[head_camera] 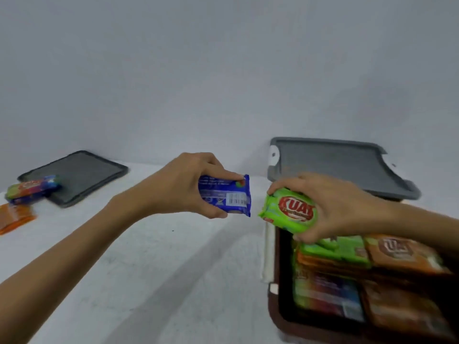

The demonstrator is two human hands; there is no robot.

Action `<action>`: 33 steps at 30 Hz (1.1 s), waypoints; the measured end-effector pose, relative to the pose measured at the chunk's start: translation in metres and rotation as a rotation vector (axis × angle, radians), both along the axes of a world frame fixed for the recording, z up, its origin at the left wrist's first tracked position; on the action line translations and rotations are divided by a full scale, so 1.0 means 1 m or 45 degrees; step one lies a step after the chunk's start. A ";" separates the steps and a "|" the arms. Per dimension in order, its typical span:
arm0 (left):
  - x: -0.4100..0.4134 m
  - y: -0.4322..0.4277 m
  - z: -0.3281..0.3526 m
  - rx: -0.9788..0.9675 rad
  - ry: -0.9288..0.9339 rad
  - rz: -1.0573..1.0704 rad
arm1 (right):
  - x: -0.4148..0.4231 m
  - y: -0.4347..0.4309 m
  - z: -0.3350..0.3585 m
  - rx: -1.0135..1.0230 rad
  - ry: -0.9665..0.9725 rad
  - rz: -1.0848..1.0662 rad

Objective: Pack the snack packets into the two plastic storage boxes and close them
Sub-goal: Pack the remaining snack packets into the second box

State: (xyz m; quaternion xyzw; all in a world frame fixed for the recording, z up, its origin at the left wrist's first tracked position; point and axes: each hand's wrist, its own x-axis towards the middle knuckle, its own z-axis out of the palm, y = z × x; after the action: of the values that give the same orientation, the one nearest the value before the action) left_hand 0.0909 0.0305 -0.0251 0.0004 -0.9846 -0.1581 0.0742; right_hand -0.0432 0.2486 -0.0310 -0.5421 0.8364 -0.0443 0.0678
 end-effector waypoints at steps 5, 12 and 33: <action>-0.044 0.093 -0.019 0.024 -0.124 -0.347 | -0.015 0.100 -0.012 0.163 -0.042 -0.078; -0.077 0.170 -0.077 -0.302 -0.293 -0.501 | -0.020 0.162 -0.046 0.414 -0.026 -0.080; -0.083 0.193 -0.113 -0.601 -0.182 -0.539 | -0.027 0.159 -0.091 0.408 0.152 0.038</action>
State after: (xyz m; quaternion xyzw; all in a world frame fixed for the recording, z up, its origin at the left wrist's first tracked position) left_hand 0.0077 0.2239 -0.1381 -0.2104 -0.9751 0.0629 -0.0317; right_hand -0.0704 0.4079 -0.1220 -0.5385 0.8271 0.1227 0.1042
